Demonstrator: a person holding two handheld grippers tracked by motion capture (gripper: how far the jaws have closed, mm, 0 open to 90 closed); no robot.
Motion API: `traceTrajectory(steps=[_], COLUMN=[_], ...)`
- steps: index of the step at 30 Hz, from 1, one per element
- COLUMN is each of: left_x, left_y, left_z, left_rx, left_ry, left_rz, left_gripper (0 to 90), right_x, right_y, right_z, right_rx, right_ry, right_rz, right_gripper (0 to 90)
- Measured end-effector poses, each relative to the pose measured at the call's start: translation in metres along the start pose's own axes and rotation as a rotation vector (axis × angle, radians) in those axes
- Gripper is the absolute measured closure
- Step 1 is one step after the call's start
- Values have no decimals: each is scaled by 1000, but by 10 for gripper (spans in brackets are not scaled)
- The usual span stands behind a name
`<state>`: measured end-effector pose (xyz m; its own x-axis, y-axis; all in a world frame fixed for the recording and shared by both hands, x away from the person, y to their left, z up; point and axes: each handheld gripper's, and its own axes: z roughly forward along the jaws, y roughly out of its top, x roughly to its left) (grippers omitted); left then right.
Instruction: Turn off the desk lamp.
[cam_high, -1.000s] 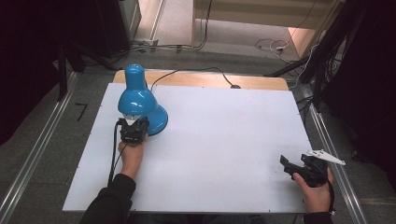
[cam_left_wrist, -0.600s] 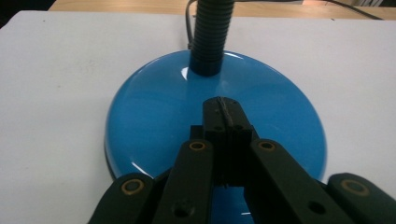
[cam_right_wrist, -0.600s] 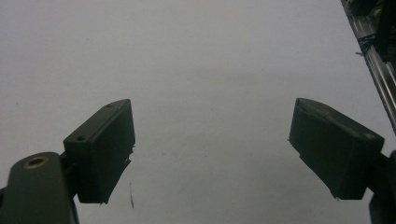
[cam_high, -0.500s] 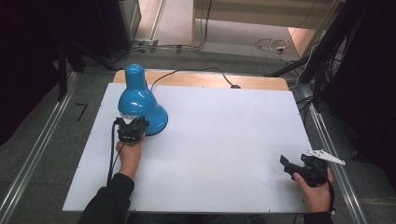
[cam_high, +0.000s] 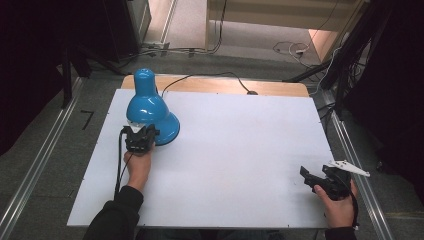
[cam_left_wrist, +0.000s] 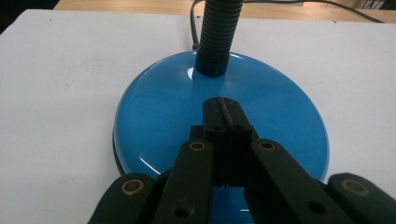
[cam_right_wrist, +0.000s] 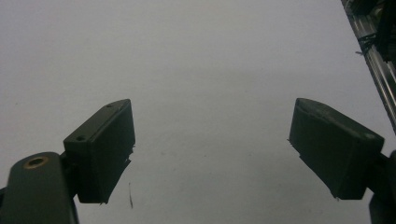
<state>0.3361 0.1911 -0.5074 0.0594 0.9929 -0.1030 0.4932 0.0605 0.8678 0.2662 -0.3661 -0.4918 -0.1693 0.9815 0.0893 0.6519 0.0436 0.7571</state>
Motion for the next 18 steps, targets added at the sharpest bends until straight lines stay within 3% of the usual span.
traceTrajectory(steps=[4, 18], left_x=[2, 8], left_y=[1, 2], left_z=[-1, -5], left_rx=[-32, -27], left_ry=[29, 32], left_rz=[-34, -45], left_gripper=[900, 900], right_x=[0, 0], right_y=[0, 0], right_z=[-1, -1], right_rx=[0, 0], right_ry=[-4, -3], right_rz=[5, 6], right_gripper=[131, 131])
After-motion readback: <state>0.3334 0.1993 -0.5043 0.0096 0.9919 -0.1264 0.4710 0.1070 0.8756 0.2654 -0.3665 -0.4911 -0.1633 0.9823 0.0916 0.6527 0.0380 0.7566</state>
